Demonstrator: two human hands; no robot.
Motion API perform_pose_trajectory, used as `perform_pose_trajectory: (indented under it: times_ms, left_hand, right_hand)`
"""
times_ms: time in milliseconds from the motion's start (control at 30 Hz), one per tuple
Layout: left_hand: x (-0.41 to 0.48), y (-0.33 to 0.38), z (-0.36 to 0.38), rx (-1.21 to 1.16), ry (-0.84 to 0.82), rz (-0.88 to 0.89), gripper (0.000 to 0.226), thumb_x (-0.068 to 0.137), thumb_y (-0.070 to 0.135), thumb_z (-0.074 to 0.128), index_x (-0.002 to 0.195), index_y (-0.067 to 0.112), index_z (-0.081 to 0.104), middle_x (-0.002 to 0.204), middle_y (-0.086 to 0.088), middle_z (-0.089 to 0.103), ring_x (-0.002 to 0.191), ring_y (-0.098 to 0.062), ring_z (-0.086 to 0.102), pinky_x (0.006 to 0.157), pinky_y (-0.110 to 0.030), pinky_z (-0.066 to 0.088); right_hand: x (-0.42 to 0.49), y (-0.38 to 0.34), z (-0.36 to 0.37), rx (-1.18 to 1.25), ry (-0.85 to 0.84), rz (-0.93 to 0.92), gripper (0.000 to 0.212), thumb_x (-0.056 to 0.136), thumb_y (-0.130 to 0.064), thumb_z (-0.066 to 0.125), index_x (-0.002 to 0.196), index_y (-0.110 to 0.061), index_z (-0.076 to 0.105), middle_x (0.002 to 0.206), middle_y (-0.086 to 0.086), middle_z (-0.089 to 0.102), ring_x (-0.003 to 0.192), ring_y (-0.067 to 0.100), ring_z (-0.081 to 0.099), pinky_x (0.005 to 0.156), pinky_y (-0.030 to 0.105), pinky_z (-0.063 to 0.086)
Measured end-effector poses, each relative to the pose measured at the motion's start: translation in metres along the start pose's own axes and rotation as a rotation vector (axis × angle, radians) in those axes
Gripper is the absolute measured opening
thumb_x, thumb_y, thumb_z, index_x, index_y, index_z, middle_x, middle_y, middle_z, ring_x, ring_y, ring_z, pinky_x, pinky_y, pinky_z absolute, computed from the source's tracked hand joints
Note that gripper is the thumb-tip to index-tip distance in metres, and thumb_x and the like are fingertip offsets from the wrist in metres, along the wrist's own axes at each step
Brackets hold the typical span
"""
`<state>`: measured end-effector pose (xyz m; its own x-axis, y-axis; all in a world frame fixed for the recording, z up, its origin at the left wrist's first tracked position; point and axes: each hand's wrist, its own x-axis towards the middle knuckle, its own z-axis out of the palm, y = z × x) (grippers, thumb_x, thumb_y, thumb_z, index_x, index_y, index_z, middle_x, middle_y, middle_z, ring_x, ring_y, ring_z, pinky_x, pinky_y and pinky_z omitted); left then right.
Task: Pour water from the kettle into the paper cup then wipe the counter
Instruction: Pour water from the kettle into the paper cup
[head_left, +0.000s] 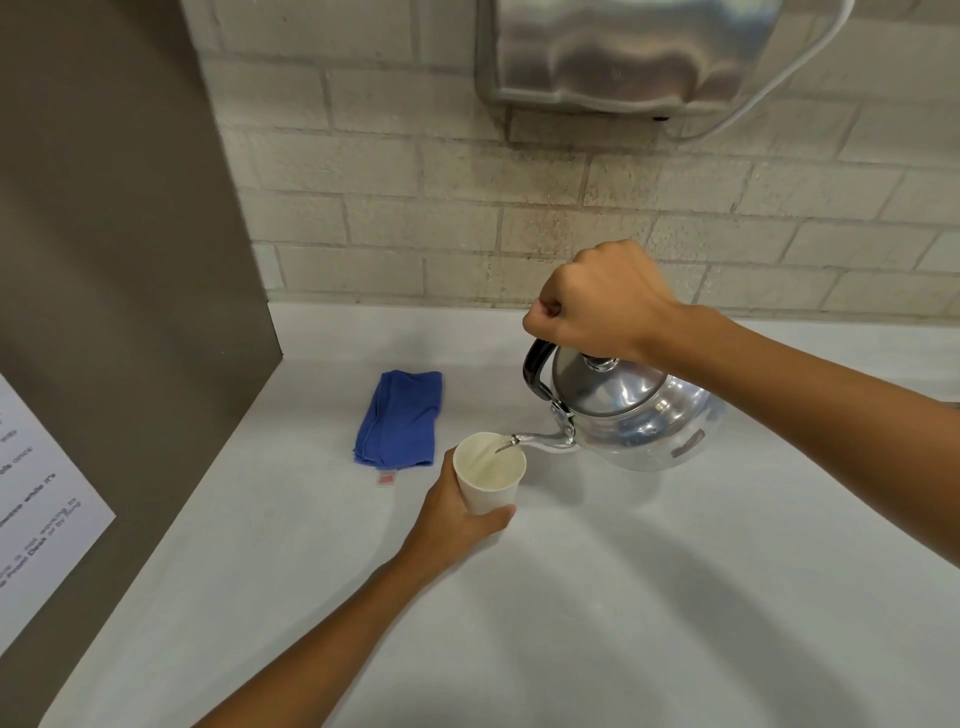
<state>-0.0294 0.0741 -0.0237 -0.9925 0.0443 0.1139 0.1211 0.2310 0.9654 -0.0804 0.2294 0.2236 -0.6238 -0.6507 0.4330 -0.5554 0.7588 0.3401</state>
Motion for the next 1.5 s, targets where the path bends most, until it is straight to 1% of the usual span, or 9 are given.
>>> perform_pose_trajectory:
  times_ms: [233,400,567,700,767,1000,1133,1333,1500]
  left_hand:
    - [0.0,0.001,0.0,-0.003,0.006,0.003,0.067,0.057,0.036,0.077,0.109,0.048,0.036,0.111,0.024,0.048,0.099,0.019,0.047,0.071,0.003,0.041]
    - [-0.001,0.0,-0.001,-0.004,0.005,0.005,0.066,0.062,0.027,0.08,0.108,0.047,0.037,0.111,0.024,0.048,0.1,0.017,0.048,0.072,0.002,0.041]
    - [-0.001,-0.001,-0.001,-0.005,0.012,0.001,0.066,0.062,0.025,0.08,0.108,0.047,0.038,0.11,0.023,0.049,0.096,0.022,0.046,0.071,0.003,0.041]
    - [-0.001,-0.001,-0.001,0.001,0.009,0.008,0.066,0.066,0.02,0.081,0.108,0.047,0.037,0.11,0.025,0.047,0.097,0.023,0.045,0.07,0.004,0.04]
    - [-0.001,-0.002,-0.001,0.001,0.006,0.014,0.066,0.066,0.02,0.081,0.108,0.046,0.038,0.11,0.024,0.047,0.098,0.022,0.045,0.071,0.004,0.04]
    - [-0.001,-0.002,-0.001,0.001,0.012,-0.002,0.067,0.066,0.02,0.081,0.108,0.047,0.036,0.11,0.028,0.045,0.1,0.011,0.049,0.071,0.004,0.04]
    - [-0.001,-0.002,-0.001,-0.002,0.01,-0.005,0.067,0.066,0.021,0.081,0.107,0.048,0.036,0.109,0.027,0.046,0.098,0.02,0.046,0.07,0.003,0.041]
    - [-0.001,-0.001,0.0,-0.017,0.013,-0.003,0.067,0.066,0.02,0.081,0.107,0.047,0.036,0.11,0.026,0.045,0.1,0.007,0.049,0.069,0.003,0.041]
    - [-0.001,0.0,0.0,-0.016,0.007,0.002,0.066,0.066,0.019,0.081,0.107,0.046,0.036,0.109,0.026,0.046,0.098,0.014,0.049,0.07,0.003,0.041]
  right_hand:
    - [0.0,0.001,-0.001,-0.004,-0.004,-0.018,0.046,0.076,-0.02,0.049,0.042,-0.015,0.019,0.037,-0.003,0.016,0.037,0.014,0.012,0.045,0.02,0.013]
    - [0.001,0.001,-0.004,-0.006,-0.008,-0.027,0.043,0.075,-0.019,0.049,0.042,-0.014,0.021,0.038,-0.003,0.015,0.038,0.015,0.011,0.045,0.02,0.014]
    - [0.002,0.001,-0.009,-0.016,-0.005,-0.031,0.038,0.074,-0.019,0.05,0.044,-0.011,0.029,0.038,-0.002,0.014,0.039,0.016,0.01,0.046,0.02,0.01]
    - [0.003,0.0,-0.011,-0.026,-0.002,-0.041,0.04,0.074,-0.02,0.05,0.043,-0.013,0.024,0.038,-0.002,0.013,0.039,0.016,0.009,0.046,0.02,0.01]
    - [0.004,0.0,-0.012,-0.03,-0.002,-0.045,0.042,0.074,-0.019,0.05,0.043,-0.014,0.022,0.038,-0.003,0.013,0.039,0.014,0.008,0.047,0.02,0.01]
    - [0.004,0.0,-0.013,-0.049,-0.01,-0.057,0.038,0.074,-0.02,0.049,0.044,-0.01,0.028,0.037,-0.001,0.015,0.037,0.015,0.009,0.046,0.02,0.011]
    - [0.004,0.002,-0.014,-0.056,-0.015,-0.078,0.039,0.075,-0.02,0.048,0.044,-0.012,0.026,0.038,-0.002,0.016,0.038,0.016,0.012,0.046,0.019,0.013]
    - [0.004,0.002,-0.017,-0.057,-0.011,-0.085,0.038,0.074,-0.018,0.049,0.043,-0.011,0.027,0.038,-0.003,0.013,0.038,0.013,0.009,0.046,0.019,0.012]
    - [0.004,0.002,-0.019,-0.065,-0.012,-0.093,0.039,0.074,-0.017,0.049,0.043,-0.011,0.026,0.038,-0.002,0.013,0.038,0.013,0.009,0.047,0.019,0.011]
